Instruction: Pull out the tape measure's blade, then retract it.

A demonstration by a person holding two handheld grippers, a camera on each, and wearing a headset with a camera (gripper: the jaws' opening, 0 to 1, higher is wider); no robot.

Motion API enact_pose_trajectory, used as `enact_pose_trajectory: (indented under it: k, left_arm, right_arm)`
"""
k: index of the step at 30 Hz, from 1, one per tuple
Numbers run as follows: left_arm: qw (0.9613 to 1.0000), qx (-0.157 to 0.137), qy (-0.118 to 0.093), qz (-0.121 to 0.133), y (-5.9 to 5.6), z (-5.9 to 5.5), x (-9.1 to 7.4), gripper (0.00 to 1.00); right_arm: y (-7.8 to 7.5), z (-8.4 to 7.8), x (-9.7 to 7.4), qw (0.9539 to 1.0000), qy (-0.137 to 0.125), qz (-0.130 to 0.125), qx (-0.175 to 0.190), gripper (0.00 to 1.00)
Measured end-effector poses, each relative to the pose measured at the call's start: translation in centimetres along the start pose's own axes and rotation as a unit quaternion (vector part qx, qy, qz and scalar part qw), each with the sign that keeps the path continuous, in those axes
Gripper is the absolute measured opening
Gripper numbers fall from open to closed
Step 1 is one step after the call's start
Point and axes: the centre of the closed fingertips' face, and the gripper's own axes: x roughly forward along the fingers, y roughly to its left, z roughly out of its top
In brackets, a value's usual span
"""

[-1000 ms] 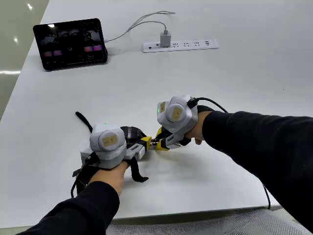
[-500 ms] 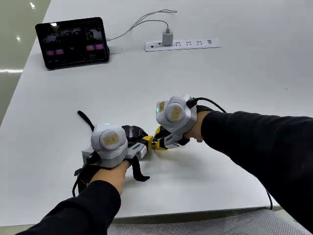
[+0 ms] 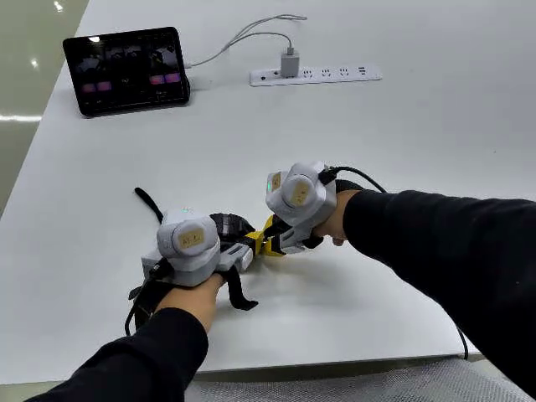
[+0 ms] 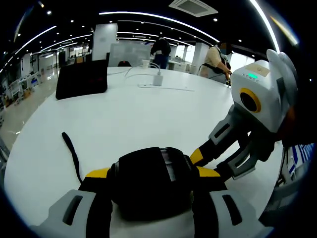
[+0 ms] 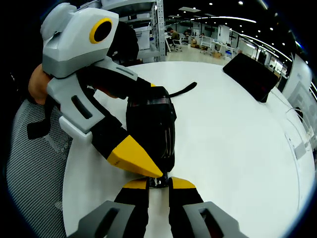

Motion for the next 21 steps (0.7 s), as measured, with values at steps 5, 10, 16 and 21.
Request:
enact_pose_trajectory:
  k: [5,10,16,21]
  left_arm:
    - [1.0,0.001,0.002,0.003,-0.02,-0.01,0.02,0.61]
    - [1.0,0.003,-0.004,0.006,-0.01,0.02,-0.01,0.62]
    - [0.9999,0.01,0.0,-0.001,-0.02,0.01,-0.02,0.63]
    - [0.9994,0.034,0.0,-0.003,-0.09,0.33,-0.04,0.63]
  right_arm:
    - [-0.06,0.1,0.03,0.9998,-0.002,-0.003,0.022,0.12]
    - [0.02,0.07,0.05,0.9997,-0.002,-0.012,0.019,0.12]
    - [-0.02,0.0,0.02,0.9994,-0.003,-0.03,0.02,0.13]
    - [0.06,-0.22,-0.27,0.9993,0.001,-0.036,0.013,0.14]
